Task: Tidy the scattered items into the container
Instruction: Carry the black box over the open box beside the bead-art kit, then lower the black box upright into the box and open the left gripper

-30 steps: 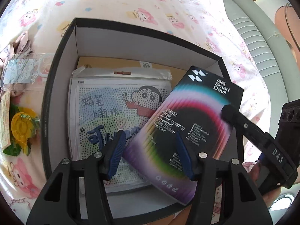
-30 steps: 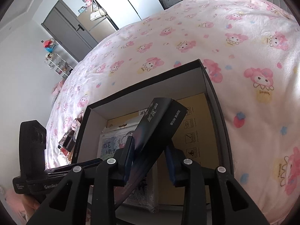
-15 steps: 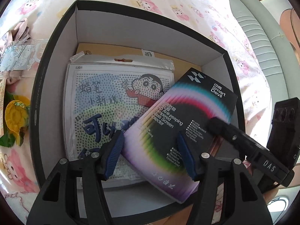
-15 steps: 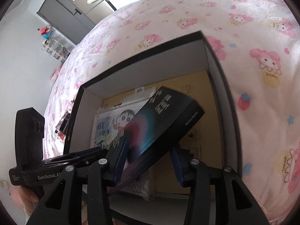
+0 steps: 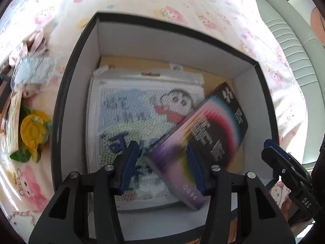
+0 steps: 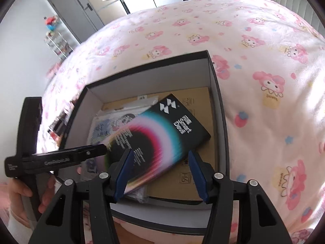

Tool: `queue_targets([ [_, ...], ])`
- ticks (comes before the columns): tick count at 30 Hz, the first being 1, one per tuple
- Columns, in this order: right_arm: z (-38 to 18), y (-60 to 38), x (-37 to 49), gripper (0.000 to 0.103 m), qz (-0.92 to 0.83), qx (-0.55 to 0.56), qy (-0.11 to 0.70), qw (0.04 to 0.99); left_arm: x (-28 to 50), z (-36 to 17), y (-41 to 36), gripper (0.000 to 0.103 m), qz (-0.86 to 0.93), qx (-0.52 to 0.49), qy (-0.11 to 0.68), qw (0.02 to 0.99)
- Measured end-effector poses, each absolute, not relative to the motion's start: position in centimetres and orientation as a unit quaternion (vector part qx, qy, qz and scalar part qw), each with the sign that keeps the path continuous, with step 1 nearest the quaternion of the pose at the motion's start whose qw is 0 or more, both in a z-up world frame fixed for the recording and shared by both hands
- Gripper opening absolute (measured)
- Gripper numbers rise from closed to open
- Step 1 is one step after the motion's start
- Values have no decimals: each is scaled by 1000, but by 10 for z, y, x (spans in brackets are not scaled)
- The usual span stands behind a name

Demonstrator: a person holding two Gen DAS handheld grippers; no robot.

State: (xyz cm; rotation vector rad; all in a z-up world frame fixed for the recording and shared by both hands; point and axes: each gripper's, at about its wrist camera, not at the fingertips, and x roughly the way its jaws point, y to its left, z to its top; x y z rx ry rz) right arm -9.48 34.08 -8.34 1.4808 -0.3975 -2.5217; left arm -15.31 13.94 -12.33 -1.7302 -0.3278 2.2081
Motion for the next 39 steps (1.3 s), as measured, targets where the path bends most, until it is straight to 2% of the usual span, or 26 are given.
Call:
queue_targets([
  [1,-82,341,-95,44,-852,495,-139,103,-155,-121,143,50,774,-600,-115,164],
  [10,-100,325,-101,43,-830,523,-146,129,-147,-126,159,46,770,-616,-70,150],
  [14,-95,344,-101,43,-813,501,-242,171,-137,-125,167,36,741,-637,-99,187],
  [19,-91,355,-98,43,-821,488,-254,152,-130,-122,182,35,735,-629,-115,226],
  [23,-89,351,-95,43,-822,485,-250,165,-138,-112,166,27,763,-596,-149,202],
  [26,-89,351,-96,43,-824,485,-246,159,-144,-115,173,25,765,-604,-127,184],
  [32,-94,335,-101,43,-834,510,-173,119,-140,-124,206,19,749,-620,-90,215],
  [35,-95,336,-100,42,-829,516,-176,128,-140,-120,204,19,734,-621,-111,251],
  [39,-89,333,-109,42,-828,528,-148,115,-153,-110,184,20,760,-602,-102,223],
])
